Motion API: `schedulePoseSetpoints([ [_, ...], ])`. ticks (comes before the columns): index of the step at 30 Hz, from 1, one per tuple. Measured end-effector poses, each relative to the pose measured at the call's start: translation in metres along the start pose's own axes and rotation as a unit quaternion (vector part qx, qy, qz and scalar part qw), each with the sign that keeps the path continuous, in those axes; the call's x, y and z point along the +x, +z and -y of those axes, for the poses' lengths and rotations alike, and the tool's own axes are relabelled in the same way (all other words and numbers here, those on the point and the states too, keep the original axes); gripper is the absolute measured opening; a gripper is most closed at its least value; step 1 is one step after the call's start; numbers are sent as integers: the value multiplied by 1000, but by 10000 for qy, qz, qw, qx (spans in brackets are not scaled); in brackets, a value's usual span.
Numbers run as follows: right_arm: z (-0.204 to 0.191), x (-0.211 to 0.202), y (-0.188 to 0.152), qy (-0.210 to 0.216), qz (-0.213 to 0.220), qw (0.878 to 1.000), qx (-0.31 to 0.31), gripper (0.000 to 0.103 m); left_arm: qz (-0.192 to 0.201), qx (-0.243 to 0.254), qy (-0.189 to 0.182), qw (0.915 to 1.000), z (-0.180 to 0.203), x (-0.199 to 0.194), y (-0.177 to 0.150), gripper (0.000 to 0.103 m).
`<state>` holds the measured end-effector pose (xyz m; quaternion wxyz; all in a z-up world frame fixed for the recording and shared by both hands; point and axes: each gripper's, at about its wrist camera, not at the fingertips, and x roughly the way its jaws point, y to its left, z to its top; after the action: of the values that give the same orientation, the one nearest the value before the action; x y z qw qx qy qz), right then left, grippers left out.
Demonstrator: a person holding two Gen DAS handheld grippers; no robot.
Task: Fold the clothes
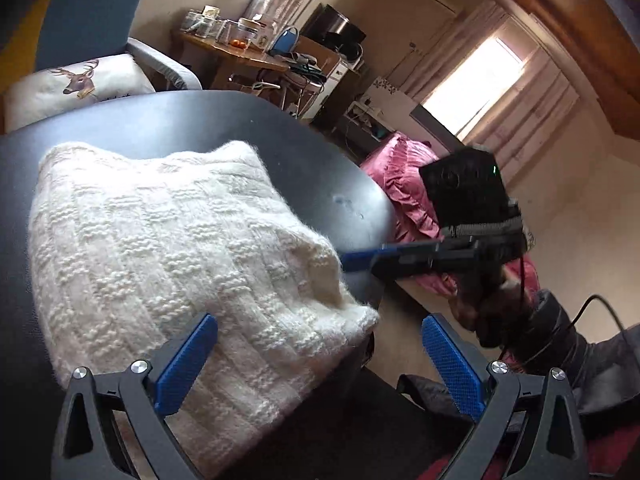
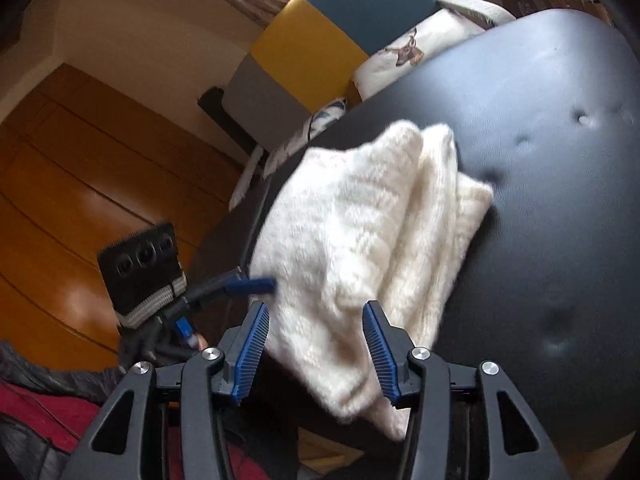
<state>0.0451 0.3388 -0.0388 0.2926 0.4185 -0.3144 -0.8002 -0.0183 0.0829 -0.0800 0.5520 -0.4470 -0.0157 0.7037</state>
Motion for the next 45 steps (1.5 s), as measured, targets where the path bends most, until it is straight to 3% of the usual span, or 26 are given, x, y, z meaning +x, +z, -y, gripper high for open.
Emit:
schedulePoseSetpoints([
  [4,7,17,32,-94,200,9996,199,50,-189,223,48,9996,11,17,-8,102],
  [9,22,56,58,-669,-152,9972,298,50,-483,546,84,9973,26,39,-25,102],
  [12,9,61,71,-952,-79,9949,-339,52,-676,873,244,9936,37,56,-37,102],
  [14,-2,67,70,-1953,-250,9730,-1202,48,-751,1110,359,9903,45,63,-43,102],
  [15,-4,80,64,-2646,-519,9469,-1753,51,-762,1166,393,9895,47,65,-44,102],
  [18,20,80,61,-2353,-484,9588,-1514,53,-733,1213,432,9890,50,68,-48,102],
  [24,28,73,53,-2182,-325,9647,-1441,55,-628,1198,648,9887,55,59,-48,102],
  [27,24,68,51,-2200,-294,9647,-1420,56,-297,752,676,9944,50,30,-41,102],
  [30,10,64,58,-2319,-197,9615,-1460,57,292,321,939,9946,36,-11,-33,102],
  [33,-19,50,58,-2474,48,9522,-1790,57,854,-82,1418,9862,12,-50,-25,102],
  [37,-59,49,65,-2246,248,9460,-2323,57,1167,-724,1898,9722,-27,-74,-10,102],
  [40,-85,63,64,-1968,-32,9414,-2738,57,1296,-1013,2073,9643,-45,-78,6,102],
  [42,-89,82,66,-2050,-260,9320,-2977,57,1322,-1062,2238,9598,-55,-78,21,102],
  [45,-86,94,65,-2090,-460,9322,-2919,57,1372,-1112,2334,9562,-81,-86,48,102],
])
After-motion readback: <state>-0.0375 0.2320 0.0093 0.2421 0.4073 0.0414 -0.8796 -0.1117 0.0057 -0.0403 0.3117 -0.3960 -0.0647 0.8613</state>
